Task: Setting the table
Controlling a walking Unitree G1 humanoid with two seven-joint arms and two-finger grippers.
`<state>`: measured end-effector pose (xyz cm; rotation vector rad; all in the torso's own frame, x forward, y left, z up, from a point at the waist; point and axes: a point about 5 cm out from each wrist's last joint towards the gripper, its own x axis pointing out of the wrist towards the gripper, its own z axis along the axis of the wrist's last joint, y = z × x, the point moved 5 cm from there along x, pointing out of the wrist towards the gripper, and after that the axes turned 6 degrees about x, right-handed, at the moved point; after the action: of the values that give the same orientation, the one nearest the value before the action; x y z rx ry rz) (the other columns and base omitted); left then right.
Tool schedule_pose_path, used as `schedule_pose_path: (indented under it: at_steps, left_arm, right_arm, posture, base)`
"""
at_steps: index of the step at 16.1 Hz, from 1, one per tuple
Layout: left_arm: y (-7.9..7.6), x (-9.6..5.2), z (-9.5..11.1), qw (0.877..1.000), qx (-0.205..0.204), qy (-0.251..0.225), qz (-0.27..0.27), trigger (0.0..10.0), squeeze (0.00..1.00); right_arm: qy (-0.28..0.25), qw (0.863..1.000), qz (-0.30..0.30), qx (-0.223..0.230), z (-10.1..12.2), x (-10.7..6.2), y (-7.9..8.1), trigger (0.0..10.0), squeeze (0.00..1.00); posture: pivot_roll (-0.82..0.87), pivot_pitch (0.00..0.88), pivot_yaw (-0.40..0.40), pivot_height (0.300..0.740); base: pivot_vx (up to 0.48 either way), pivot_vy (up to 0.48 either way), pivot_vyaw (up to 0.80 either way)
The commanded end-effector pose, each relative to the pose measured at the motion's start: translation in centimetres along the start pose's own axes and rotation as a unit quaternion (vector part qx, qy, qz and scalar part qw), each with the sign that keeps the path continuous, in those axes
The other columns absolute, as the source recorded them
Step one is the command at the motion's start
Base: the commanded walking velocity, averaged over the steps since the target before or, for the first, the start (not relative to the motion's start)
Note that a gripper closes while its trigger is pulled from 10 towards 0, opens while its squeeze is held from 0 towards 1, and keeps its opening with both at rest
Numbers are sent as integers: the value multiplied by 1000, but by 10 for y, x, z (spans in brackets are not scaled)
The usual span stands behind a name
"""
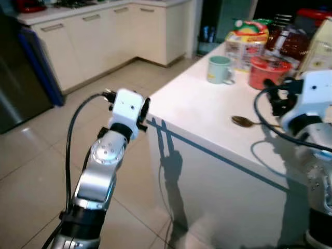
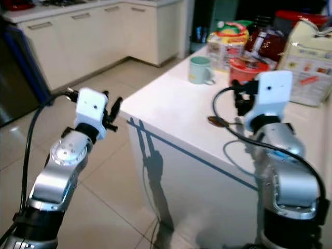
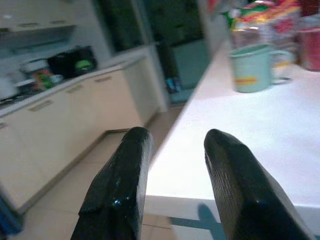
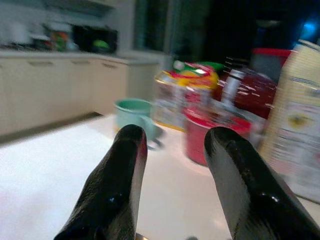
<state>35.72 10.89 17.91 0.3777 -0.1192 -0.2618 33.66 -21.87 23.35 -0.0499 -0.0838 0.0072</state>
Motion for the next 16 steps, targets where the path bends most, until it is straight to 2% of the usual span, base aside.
schedule_pose_path:
  at_steps: [1, 2, 3, 4, 6, 9, 12, 16]
  left_arm:
    - [-3, -1, 7, 1000, 3, -15, -9, 10000, 0]
    - [-4, -1, 5, 1000, 1, -14, -17, 10000, 0]
    - [-4, -2, 3, 1000, 0, -11, -23, 10000, 0]
    - [-4, -3, 2, 1000, -1, -10, -26, 10000, 0]
    - [-5, -6, 1, 999, -3, -9, -31, 10000, 0]
    - [-3, -13, -2, 999, -8, -4, -38, 10000, 0]
    - [-1, -16, -2, 999, -4, -3, -41, 10000, 0]
    - [0, -18, -3, 999, -3, 0, -42, 10000, 0]
  right_arm:
    - [4, 1000, 14, -14, 2, 4, -4, 10000, 0]
    - [36, 993, 108, -18, -3, 11, 2, 10000, 702]
    - [64, 979, 192, -13, -9, 15, 9, 10000, 1000]
    - [95, 965, 245, -8, -19, 20, 9, 10000, 1000]
    - [147, 944, 294, -10, -40, 28, 6, 10000, 1000]
    - [184, 930, 316, -31, -56, 52, 10, 10000, 1000]
    - [206, 923, 322, -44, -67, 63, 12, 10000, 1000]
    - [235, 923, 293, -80, -79, 72, 6, 10000, 1000]
  posture:
    - [-111, 0, 27, 740]
    - [-118, 0, 24, 740]
    - [-117, 0, 21, 740]
    - [-109, 0, 13, 740]
    - [-94, 0, 2, 740]
    - [-65, 0, -5, 740]
    - [-49, 0, -14, 740]
    - [-38, 0, -18, 740]
  base:
    - [0, 0, 0]
    - [0, 0, 0]
    - [0, 0, 0]
    - [0, 0, 0]
    - [0, 0, 0]
    - [0, 0, 0]
    - [0, 0, 0]
    - [0, 0, 0]
